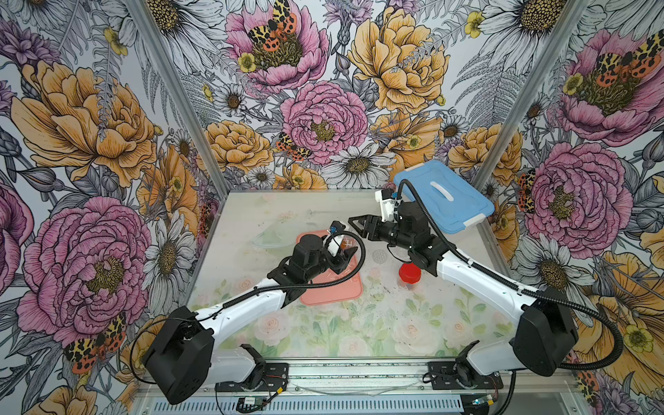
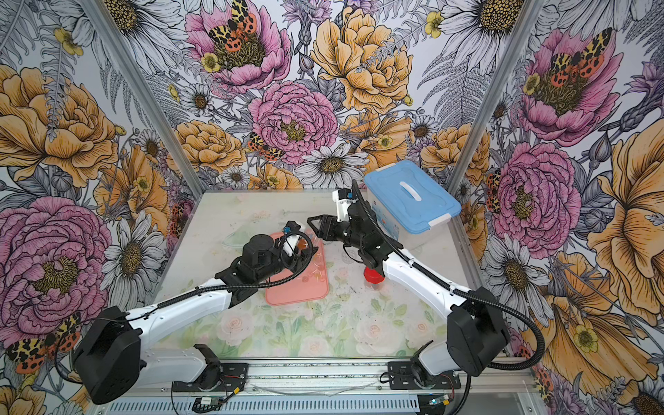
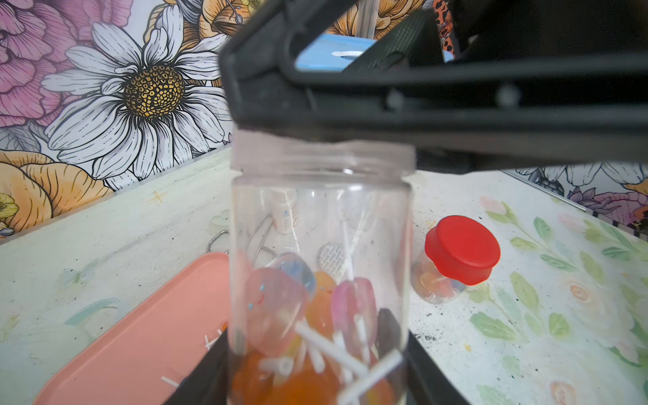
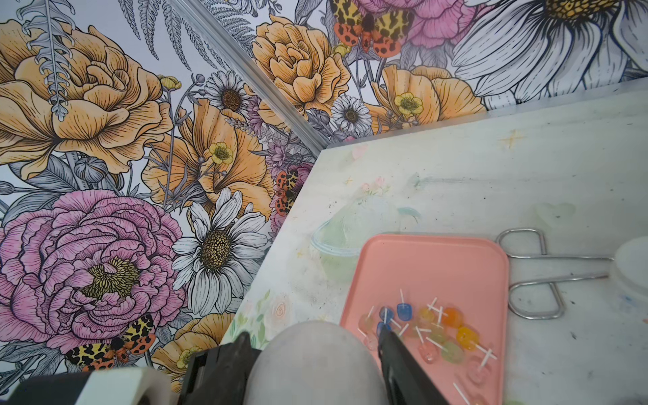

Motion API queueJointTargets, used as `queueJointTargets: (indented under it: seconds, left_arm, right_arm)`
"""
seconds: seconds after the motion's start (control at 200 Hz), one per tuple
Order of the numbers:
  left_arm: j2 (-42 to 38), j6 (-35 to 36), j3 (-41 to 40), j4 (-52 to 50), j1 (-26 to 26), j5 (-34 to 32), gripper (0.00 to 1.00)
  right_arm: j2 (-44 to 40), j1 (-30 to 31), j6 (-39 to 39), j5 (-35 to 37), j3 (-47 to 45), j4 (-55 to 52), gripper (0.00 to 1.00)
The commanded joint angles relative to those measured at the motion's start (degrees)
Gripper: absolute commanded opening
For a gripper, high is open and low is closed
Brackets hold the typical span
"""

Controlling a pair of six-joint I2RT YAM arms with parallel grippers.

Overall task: Pour the candies out of the jar
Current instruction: Unscrew the lid from the jar.

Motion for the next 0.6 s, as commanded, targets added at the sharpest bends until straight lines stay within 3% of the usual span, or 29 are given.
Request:
queueJointTargets:
  seconds: [0.0, 0.06, 0.155, 0.3, 0.44, 0.595]
  left_arm:
    - [-0.83, -1.59, 1.68, 2.30, 0.14, 1.68, 0.00]
    - [-0.98, -2.24, 2.07, 2.09, 1.18, 6.55, 0.00]
    - [-1.69, -4.42, 1.83, 4.70, 4.41, 19.75, 0.00]
    - [-2.33, -8.90, 2.16, 8.90, 8.80, 35.61, 0.00]
    - [-3.48, -10.65, 3.00, 10.04, 10.22, 42.09, 0.00]
    - [-3.97, -10.72, 3.74, 9.70, 10.37, 44.19, 0.00]
  right_arm:
    - [1.06, 0.56, -1.64, -0.59, 1.18, 0.40, 0.42]
    - [0.82, 0.45, -2.78, -3.12, 1.35, 1.09, 0.38]
    - [0.29, -0.10, -5.09, -9.66, 2.16, 2.41, 0.34]
    - [-0.34, -0.99, -6.52, -25.35, 3.23, 5.44, 0.32]
    - [-2.23, -2.21, -6.63, -32.60, 2.08, 6.29, 0.28]
    - [-4.10, -2.77, -7.61, -33.92, 0.36, 6.05, 0.27]
